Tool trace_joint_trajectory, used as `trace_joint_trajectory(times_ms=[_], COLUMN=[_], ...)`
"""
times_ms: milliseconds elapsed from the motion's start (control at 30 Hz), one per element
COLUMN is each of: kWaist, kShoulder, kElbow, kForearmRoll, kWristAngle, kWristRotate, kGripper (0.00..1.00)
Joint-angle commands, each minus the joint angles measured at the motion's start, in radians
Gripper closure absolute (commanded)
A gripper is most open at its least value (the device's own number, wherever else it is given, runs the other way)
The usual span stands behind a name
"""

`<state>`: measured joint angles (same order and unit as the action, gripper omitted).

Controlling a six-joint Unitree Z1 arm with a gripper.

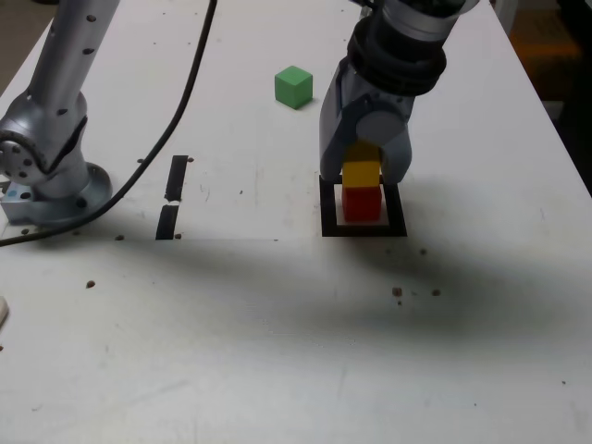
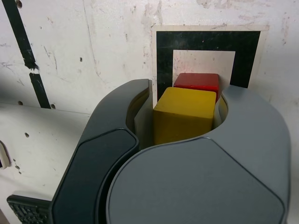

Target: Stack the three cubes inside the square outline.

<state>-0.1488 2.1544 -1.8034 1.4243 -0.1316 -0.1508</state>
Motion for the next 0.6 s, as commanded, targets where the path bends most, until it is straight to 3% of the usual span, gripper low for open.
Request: trace_joint_trajectory(times_ms=[0, 367, 567], kWaist=[0.002, 0.002, 0.002], kShoulder=[0.004, 0.019, 0.023], kElbow=[0.001, 0.001, -0.002], kForearmRoll=[-0.001, -0.001, 0.003], kWristAngle=[-0.006, -0.024, -0.028], kWristRotate=[0.001, 0.007, 0.016], kGripper=[0.77, 0.66, 0.49])
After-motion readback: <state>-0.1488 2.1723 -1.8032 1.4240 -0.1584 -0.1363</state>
